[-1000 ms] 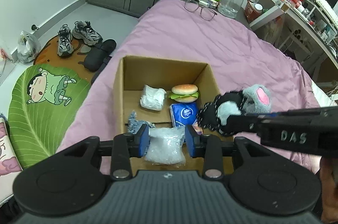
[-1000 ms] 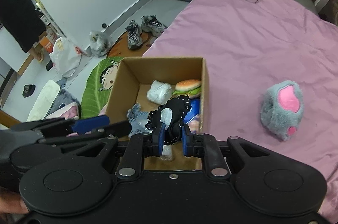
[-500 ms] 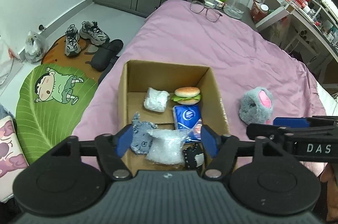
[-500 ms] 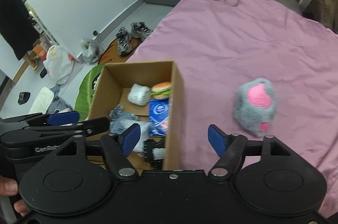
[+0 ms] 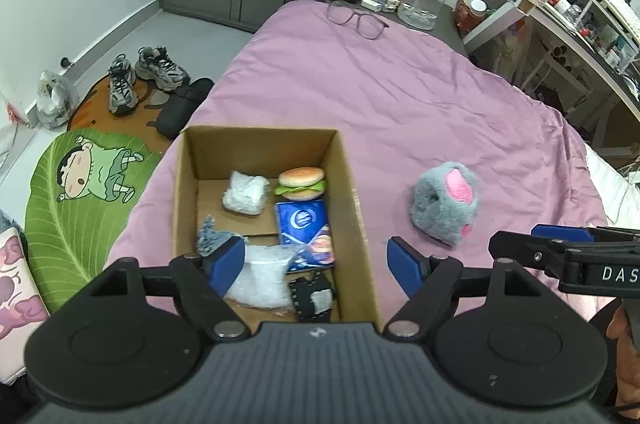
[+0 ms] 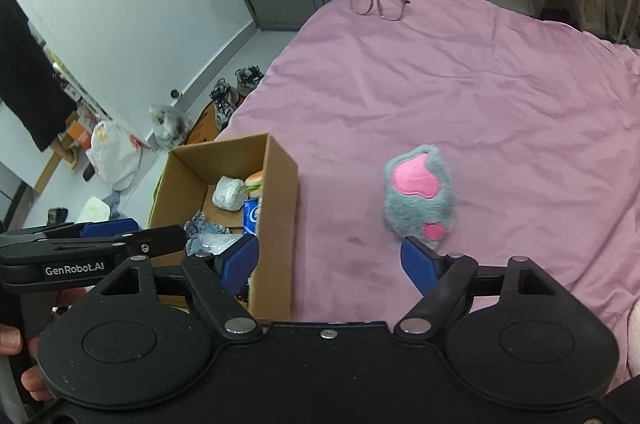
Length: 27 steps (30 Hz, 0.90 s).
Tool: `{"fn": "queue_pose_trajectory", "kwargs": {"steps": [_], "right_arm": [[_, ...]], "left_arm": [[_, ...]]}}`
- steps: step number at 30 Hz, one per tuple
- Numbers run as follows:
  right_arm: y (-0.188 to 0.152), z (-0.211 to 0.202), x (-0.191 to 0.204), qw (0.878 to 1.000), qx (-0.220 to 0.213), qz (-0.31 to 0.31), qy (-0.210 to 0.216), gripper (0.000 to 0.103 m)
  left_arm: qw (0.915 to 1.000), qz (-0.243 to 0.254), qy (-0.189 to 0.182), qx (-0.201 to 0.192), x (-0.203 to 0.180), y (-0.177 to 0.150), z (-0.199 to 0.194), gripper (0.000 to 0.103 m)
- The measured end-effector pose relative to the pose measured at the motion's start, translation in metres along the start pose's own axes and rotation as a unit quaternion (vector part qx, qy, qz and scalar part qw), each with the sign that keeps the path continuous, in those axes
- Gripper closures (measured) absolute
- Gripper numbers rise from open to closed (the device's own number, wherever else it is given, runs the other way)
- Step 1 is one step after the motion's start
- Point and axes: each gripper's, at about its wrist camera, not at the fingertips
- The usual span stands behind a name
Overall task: Organize soft objects
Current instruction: 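Move both tools to the grey plush and grasp it with both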
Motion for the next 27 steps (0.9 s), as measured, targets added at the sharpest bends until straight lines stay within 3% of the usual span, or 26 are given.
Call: {"fn": "queue_pose_trajectory", "kwargs": {"steps": [17, 21, 27], "right_arm": [[-0.019, -0.014, -0.084, 0.998, -0.032, 0.058, 0.023, 0.029], [-0.02, -0.009, -0.1, 0.996, -0.038, 0.07, 0.038, 0.033], [-0.021, 0.007, -0.122, 0.994, -0.028, 0.094, 0.052, 0.05]], "left_arm": [[0.9994, 0.024, -0.019, 0.013, -0.071, 0.005, 0.025, 0.026], [0.9992, 0.024, -0.026, 0.017, -0.083, 0.006, 0.036, 0.026], [0.999, 0.025, -0.032, 0.02, -0.099, 0.012, 0.056, 0.027]]}}
Point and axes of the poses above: each gripper's, at about its wrist camera, not at the fingertips, and z roughly the way its jaws point, x to its left, y to its top, and after that the axes turned 11 degrees about -z, right-handed
